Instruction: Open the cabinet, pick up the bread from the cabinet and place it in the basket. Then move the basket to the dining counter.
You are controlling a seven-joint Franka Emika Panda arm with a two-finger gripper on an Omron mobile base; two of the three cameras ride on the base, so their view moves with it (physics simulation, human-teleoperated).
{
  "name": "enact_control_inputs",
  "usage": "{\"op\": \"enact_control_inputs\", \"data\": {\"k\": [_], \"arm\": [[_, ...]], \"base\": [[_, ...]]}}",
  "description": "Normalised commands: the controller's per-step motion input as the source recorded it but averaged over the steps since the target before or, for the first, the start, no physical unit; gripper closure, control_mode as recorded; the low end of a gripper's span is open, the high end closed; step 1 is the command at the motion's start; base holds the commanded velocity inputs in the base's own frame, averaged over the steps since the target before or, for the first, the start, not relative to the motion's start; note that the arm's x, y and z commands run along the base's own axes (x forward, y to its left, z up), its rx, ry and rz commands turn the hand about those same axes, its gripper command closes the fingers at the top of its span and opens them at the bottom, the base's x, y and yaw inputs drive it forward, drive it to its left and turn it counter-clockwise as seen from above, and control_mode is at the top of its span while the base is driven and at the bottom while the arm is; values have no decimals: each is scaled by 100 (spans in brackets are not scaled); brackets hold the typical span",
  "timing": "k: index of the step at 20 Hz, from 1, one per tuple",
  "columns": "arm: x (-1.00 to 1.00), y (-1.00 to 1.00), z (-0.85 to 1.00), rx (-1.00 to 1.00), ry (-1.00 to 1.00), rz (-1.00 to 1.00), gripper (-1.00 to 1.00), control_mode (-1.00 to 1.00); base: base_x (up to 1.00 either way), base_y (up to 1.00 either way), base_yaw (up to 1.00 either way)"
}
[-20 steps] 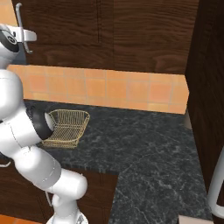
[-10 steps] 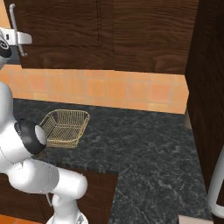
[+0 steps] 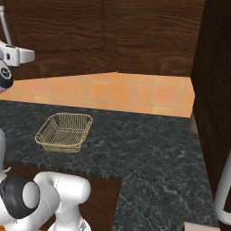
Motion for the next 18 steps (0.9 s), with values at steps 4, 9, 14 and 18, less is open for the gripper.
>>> {"op": "enact_control_inputs", "data": {"k": [4,9,14,18], "arm": [[-100,-100,33,32,0,18,100,-100],[-100,-100,40,28,0,16,100,-100],[-100,-100,36,12,0,12,100,-100],[-73,-100,12,1,16,5,100,-100]], "base": [[0,0,0],[0,0,0],[0,0,0],[0,0,0]]}}
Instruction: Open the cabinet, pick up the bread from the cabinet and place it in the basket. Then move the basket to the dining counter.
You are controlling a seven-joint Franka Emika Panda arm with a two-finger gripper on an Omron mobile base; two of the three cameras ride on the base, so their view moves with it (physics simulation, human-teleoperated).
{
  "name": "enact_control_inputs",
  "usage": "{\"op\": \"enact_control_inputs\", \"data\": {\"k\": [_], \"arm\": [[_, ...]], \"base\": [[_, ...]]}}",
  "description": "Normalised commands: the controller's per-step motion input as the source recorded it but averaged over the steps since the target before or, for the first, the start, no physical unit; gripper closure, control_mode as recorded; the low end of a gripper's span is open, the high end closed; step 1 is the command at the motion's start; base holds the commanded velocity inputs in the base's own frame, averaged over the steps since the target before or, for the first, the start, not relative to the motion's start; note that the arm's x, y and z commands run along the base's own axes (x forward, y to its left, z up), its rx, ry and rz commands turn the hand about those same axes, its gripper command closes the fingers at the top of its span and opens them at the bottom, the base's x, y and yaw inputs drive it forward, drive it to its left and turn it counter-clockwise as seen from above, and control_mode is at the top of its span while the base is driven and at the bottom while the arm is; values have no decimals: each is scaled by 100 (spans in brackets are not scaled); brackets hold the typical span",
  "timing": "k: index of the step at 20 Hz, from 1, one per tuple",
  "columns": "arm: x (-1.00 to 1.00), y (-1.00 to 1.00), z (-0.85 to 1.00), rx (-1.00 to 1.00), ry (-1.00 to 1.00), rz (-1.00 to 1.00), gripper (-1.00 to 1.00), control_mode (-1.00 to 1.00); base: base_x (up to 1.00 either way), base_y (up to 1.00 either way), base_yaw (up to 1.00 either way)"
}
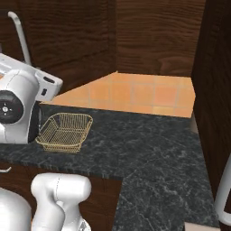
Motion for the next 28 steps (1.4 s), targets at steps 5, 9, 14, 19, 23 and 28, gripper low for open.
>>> {"op": "enact_control_inputs", "data": {"k": [5,9,14,19,23,28], "arm": [[-7,-70,0,0,11,0,-100,-100],[-50,-38,9,0,2,-4,-100,-100],[-90,-10,27,-11,1,-10,-100,-100],[-37,83,46,-62,30,0,-100,-100],[0,100,19,-74,51,-3,-100,-100],[19,98,-12,-86,49,-4,-100,-100]], "base": [[0,0,0],[0,0,0],[0,0,0],[0,0,0],[0,0,0],[0,0,0]]}}
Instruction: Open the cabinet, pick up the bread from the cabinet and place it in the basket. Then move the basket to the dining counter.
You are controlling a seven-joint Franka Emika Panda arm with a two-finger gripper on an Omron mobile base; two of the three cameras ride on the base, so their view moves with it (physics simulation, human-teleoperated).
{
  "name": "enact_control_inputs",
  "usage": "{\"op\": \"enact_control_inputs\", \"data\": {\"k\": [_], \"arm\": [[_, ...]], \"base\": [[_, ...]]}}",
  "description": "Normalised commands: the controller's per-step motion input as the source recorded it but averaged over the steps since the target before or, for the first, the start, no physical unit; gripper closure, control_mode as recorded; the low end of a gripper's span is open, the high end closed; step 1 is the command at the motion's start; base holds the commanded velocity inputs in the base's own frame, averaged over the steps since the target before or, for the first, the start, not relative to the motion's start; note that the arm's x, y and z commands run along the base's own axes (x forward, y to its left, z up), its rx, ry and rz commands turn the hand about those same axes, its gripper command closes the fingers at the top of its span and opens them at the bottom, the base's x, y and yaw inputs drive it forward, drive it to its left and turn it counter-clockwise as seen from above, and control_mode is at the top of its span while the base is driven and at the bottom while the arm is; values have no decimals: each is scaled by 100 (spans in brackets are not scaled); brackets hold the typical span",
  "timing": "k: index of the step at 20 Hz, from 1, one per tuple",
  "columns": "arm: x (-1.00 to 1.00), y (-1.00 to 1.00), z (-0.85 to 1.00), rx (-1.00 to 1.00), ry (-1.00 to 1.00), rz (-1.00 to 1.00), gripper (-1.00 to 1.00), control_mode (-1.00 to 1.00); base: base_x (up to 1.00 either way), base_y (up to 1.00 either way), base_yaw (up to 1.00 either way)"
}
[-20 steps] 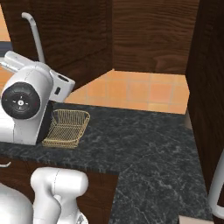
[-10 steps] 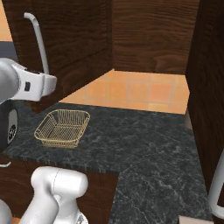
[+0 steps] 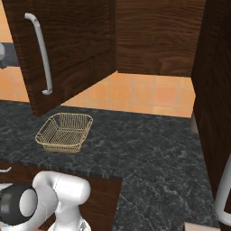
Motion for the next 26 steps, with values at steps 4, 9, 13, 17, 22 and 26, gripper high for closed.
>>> {"op": "enact_control_inputs", "data": {"k": [4,9,13,17,22,26], "arm": [[96,31,-45,-86,56,-6,-100,-100],[77,-2,-48,-76,43,-6,-100,-100],[29,-83,-27,-25,26,-5,-100,-100],[0,-100,29,-4,0,-2,-100,-100],[-14,-100,2,-13,-2,0,-100,-100],[-17,-100,0,-17,-2,0,-100,-100]], "base": [[0,0,0],[0,0,0],[0,0,0],[0,0,0],[0,0,0],[0,0,0]]}}
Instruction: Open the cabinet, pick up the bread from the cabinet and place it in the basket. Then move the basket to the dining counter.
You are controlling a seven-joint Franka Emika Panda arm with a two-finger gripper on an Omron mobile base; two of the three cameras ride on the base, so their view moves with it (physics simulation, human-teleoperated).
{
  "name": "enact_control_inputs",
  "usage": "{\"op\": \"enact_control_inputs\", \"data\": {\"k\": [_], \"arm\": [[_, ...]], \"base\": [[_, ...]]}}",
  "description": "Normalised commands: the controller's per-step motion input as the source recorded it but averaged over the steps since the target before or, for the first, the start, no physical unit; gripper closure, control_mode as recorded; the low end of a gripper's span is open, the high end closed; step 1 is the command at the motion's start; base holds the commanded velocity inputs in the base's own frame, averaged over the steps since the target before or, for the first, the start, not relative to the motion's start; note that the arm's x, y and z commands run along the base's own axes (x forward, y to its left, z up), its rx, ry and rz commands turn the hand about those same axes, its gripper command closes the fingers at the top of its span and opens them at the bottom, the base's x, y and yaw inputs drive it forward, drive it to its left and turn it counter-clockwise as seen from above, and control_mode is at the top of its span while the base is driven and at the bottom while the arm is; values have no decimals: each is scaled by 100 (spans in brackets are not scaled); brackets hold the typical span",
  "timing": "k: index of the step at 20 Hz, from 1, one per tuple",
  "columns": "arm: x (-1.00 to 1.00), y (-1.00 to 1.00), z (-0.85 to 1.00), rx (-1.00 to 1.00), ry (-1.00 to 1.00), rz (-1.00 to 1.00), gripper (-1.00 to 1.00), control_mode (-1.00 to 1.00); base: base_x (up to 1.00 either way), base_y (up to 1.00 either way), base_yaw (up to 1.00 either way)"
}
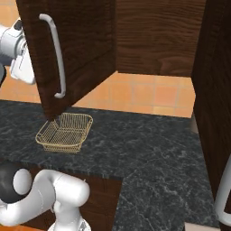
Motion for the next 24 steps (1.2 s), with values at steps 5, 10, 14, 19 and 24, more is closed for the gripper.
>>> {"op": "enact_control_inputs", "data": {"k": [5,10,14,19,24], "arm": [[-13,-100,0,-6,-3,0,-100,-100],[28,-84,0,11,0,2,-100,-100],[1,-13,-4,4,2,-1,-100,-100],[2,88,-30,6,-2,-17,-100,-100],[33,99,-53,18,-13,-29,-100,-100]], "base": [[0,0,0],[0,0,0],[0,0,0],[0,0,0],[0,0,0]]}}
